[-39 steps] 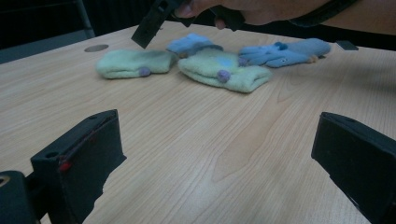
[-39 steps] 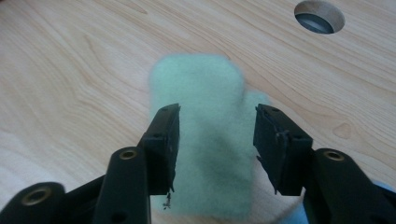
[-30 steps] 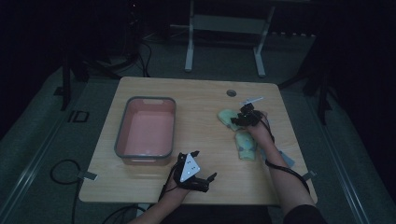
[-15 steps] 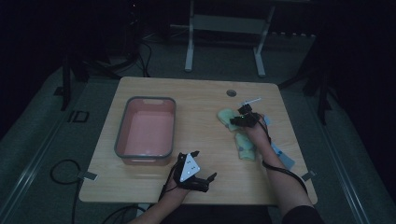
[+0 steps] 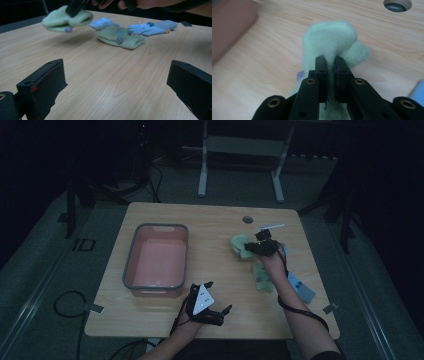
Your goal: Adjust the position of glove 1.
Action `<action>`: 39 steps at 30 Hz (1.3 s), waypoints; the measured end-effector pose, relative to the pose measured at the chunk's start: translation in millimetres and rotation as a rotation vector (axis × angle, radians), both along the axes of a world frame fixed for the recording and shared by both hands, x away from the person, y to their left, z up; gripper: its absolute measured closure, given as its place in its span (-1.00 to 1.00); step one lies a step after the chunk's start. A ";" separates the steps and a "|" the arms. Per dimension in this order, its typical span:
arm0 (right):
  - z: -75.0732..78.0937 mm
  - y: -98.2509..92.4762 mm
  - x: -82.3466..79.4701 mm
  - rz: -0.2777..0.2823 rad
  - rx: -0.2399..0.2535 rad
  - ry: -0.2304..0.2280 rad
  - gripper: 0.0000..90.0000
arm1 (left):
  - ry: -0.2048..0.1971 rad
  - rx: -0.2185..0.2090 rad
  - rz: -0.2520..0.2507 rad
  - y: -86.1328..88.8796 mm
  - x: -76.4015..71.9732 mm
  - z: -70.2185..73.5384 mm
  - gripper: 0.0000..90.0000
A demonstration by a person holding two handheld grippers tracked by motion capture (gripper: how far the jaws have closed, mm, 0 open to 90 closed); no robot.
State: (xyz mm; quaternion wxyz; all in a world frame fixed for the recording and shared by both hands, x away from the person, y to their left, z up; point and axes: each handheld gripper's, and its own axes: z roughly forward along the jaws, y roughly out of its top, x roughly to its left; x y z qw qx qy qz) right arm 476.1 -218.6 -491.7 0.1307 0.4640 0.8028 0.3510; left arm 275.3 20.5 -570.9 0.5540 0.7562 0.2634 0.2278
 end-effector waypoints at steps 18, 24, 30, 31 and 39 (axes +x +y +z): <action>29.1 17.6 -87.6 -0.067 0.042 -0.097 0.85 | -0.011 0.015 0.001 -1.3 -1.1 0.0 -0.95; 7.4 21.0 -104.8 -0.114 0.076 -0.056 0.85 | -0.013 0.014 0.003 -1.6 -1.4 0.0 -0.95; -4.7 28.5 -121.3 -0.178 0.061 -0.096 0.86 | -0.015 0.023 0.001 -2.4 -1.6 0.1 -0.95; -6.6 29.2 -122.3 -0.186 0.052 -0.106 0.86 | -0.017 0.025 -0.001 -2.5 -1.7 0.1 -0.95; -25.2 38.7 -125.7 -0.201 0.059 -0.087 0.85 | -0.023 0.029 -0.007 -3.0 -2.4 0.0 -0.95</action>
